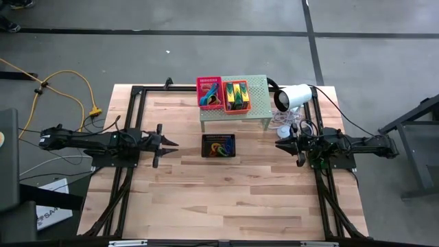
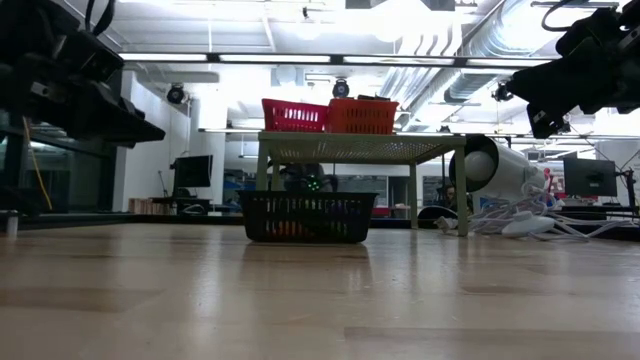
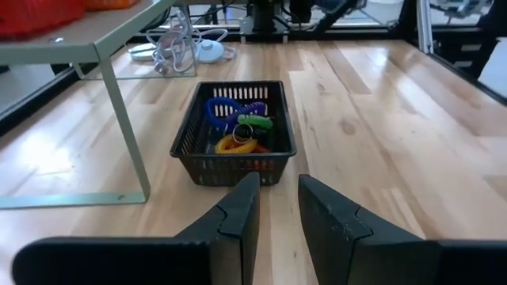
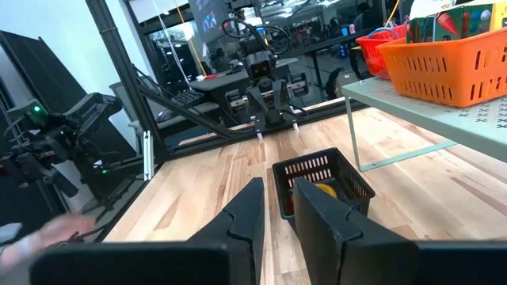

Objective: Pick & Place Office Desk Supplies
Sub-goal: Put the black bin with the spring rubber bands on the shelf

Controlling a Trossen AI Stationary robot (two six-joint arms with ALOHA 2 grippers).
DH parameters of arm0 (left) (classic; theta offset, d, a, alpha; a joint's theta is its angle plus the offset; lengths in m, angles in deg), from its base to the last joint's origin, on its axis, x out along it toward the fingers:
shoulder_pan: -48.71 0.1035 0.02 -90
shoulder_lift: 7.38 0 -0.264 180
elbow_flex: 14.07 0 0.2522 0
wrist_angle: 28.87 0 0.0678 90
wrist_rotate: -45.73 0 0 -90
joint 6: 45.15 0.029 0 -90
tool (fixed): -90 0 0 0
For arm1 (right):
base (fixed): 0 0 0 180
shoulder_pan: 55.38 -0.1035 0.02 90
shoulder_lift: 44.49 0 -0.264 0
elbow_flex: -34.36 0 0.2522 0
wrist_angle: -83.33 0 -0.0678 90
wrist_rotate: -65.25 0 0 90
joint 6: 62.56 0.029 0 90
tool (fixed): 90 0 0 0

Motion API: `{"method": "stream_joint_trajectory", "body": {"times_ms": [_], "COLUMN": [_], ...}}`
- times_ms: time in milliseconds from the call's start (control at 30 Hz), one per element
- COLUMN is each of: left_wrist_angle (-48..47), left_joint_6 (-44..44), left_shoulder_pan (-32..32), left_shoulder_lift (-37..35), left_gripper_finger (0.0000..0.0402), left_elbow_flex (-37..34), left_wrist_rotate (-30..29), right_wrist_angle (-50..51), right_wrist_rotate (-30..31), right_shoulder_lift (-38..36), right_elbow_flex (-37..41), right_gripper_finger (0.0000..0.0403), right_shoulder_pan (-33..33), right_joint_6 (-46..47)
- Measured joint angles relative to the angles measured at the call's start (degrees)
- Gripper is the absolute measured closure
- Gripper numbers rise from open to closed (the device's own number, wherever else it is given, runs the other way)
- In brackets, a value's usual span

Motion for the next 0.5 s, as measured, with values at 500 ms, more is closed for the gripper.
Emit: {"method": "stream_joint_trajectory", "body": {"times_ms": [500], "left_wrist_angle": [0.3], "left_joint_6": [-1.0], "left_shoulder_pan": [0.0], "left_shoulder_lift": [0.0], "left_gripper_finger": [0.0318], "left_elbow_flex": [0.0], "left_wrist_rotate": [-0.1], "right_wrist_angle": [0.0], "right_wrist_rotate": [0.0], "right_shoulder_lift": [0.0], "right_elbow_flex": [0.0], "right_gripper_finger": [0.0345], "right_shoulder_pan": [0.0], "right_joint_6": [0.0]}}
